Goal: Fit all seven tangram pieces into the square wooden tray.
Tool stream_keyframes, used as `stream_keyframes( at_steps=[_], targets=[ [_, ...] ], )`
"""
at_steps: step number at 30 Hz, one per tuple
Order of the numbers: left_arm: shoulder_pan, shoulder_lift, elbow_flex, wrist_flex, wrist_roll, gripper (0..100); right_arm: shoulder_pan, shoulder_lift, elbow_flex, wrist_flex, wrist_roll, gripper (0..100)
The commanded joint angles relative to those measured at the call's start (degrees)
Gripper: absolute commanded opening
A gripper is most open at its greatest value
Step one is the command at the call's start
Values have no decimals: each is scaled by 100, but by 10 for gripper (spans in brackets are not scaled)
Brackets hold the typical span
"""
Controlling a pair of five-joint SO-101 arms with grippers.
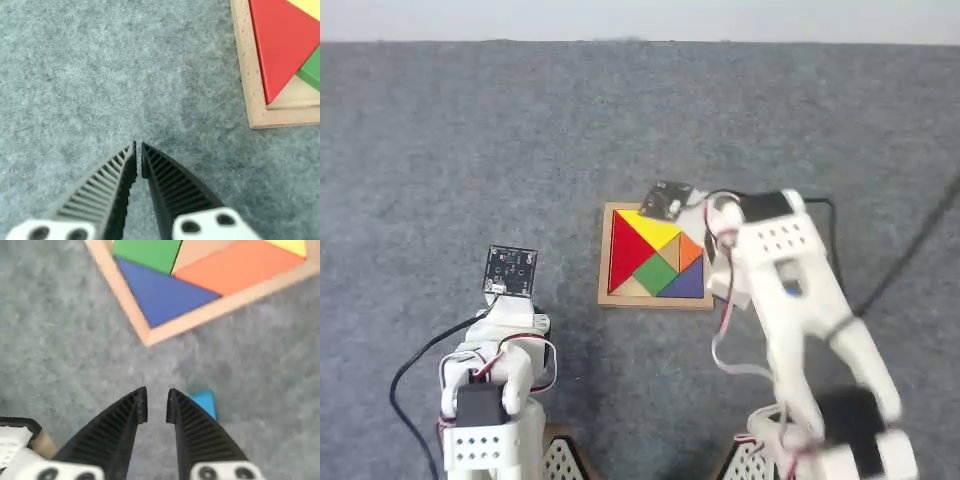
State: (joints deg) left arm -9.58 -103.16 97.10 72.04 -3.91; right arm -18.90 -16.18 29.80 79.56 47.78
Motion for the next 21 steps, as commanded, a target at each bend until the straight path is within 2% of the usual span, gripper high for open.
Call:
stream_keyframes(
  at_steps=[1, 3, 5, 7, 11, 16, 21],
  targets=[
    [26, -97, -57, 18, -9, 21, 242, -1332, 554, -382, 229, 79],
    [26, -97, -57, 18, -9, 21, 330, -1807, 782, -576, 325, 78],
    [26, -97, -57, 18, -9, 21, 444, -2009, 826, -189, 281, 83],
    [26, -97, -57, 18, -9, 21, 505, -1956, 853, 295, 598, 84],
    [35, -97, -57, 18, -9, 21, 1147, -1710, 967, 215, 1073, 128],
    [26, -97, -57, 18, -9, 21, 1991, -1297, 967, 48, 2312, 158],
    [26, -97, -57, 18, -9, 21, 2026, -787, 958, 66, 3015, 158]
  ],
)
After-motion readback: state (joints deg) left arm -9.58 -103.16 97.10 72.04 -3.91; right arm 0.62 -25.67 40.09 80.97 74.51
